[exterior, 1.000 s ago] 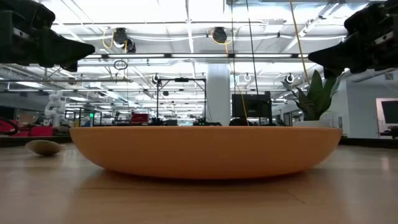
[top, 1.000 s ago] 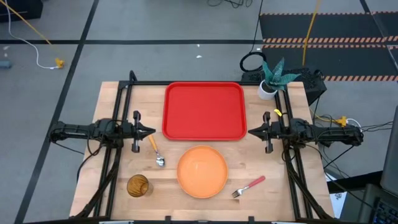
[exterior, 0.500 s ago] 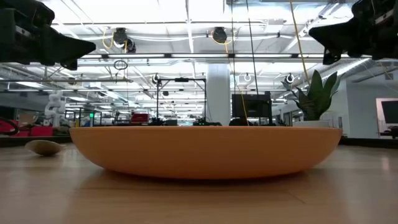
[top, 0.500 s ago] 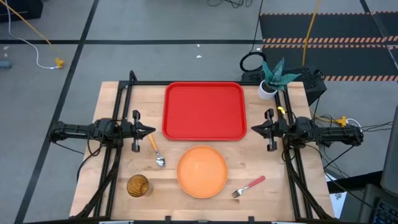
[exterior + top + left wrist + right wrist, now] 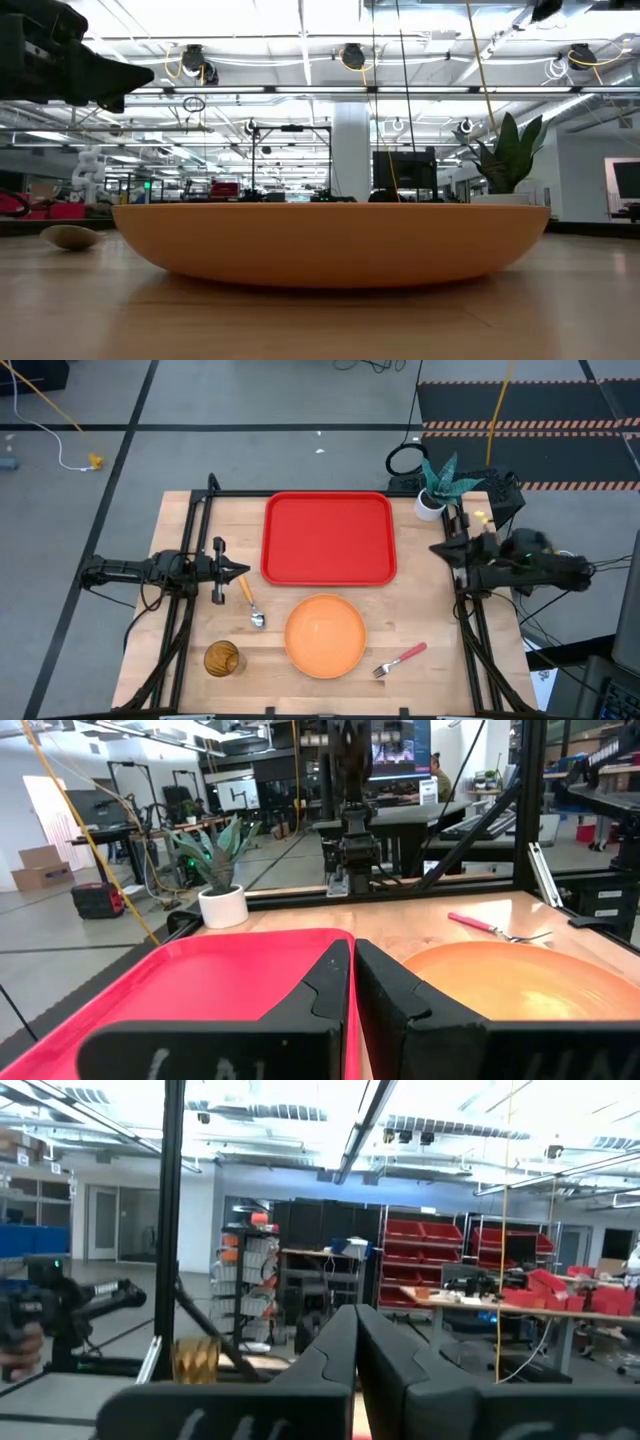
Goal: Pick and place plate/cup/fork/spoon on tray
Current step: Put the brown cup on the red serving tray
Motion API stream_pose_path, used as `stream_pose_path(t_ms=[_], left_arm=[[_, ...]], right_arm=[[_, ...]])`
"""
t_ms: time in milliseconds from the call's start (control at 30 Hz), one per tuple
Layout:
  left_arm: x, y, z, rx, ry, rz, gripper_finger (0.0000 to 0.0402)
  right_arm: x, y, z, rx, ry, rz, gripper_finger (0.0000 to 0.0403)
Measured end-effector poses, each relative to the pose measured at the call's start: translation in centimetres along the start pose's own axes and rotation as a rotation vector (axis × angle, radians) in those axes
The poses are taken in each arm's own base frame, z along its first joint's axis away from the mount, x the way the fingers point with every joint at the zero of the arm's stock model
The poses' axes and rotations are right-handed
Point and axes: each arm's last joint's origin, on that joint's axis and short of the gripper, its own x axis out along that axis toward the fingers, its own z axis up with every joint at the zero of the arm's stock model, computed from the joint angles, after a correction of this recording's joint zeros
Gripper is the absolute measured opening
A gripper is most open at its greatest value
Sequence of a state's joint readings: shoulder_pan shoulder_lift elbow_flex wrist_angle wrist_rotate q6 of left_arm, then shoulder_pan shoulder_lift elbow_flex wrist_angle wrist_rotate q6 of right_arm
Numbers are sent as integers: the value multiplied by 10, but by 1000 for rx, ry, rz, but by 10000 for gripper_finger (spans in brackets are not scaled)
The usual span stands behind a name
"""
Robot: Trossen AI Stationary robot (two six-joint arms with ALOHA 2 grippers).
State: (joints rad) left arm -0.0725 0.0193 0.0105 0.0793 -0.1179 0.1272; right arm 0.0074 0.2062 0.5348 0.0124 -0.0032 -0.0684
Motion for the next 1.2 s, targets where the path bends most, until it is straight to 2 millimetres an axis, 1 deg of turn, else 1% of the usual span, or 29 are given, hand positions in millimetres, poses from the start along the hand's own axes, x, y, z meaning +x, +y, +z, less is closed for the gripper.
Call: stream_pose_path(t_ms=[167, 267, 400, 533, 733, 867, 967, 1100, 1200], left_arm=[[0, 0, 0, 0, 0, 0, 24], [0, 0, 0, -4, 0, 0, 24], [0, 0, 0, -26, 0, 1, 24], [0, 0, 0, -48, -2, 1, 24], [0, 0, 0, -162, -1, 1, 24], [0, 0, 0, -189, -1, 0, 24], [0, 0, 1, -200, -11, 0, 24], [0, 1, 8, -194, -69, -16, 24], [-2, 2, 22, -188, -101, -17, 24]], right_arm=[[16, -4, 53, 3, 8, 0, 0], [29, -6, 80, 1, 35, 1, 0], [52, -7, 106, -3, 114, 7, 0], [75, -9, 125, -4, 199, 10, 0], [105, -11, 143, -2, 340, -13, 0], [122, -12, 152, 28, 415, -15, 0], [130, -12, 159, 41, 436, -17, 0], [138, -12, 156, 45, 491, -15, 0], [139, -12, 151, 43, 538, -13, 0]])
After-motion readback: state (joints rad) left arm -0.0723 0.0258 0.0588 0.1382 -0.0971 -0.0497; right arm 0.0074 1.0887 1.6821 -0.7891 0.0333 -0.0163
